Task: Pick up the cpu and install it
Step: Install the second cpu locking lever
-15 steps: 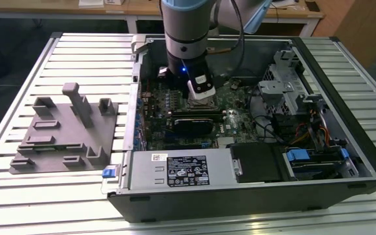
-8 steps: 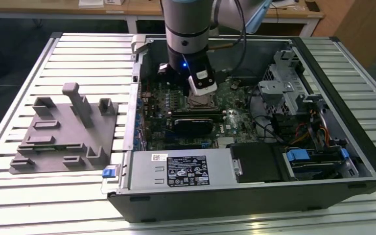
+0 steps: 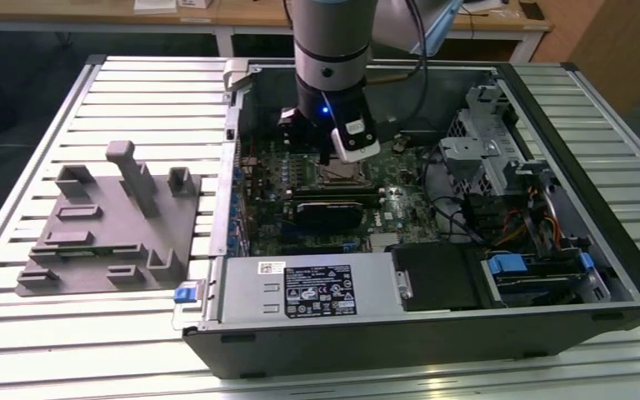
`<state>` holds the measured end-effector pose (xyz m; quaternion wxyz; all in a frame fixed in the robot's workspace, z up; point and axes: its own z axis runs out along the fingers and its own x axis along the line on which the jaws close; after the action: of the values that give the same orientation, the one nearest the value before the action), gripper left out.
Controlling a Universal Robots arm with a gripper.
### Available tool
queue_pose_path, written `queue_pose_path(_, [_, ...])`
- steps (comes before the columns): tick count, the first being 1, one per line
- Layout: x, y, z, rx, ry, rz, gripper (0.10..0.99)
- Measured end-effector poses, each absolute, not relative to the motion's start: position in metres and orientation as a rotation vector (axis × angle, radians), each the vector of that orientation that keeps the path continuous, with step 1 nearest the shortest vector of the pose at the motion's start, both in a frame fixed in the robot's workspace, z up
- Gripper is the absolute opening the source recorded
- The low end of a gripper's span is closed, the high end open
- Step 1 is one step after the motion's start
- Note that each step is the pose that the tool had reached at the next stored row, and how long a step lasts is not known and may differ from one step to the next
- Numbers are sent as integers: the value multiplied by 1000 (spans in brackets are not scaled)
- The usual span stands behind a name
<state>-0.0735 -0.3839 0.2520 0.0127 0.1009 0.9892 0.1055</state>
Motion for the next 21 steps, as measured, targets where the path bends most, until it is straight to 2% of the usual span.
queue_pose_path(21, [-66, -395, 239, 353, 3081, 314, 106])
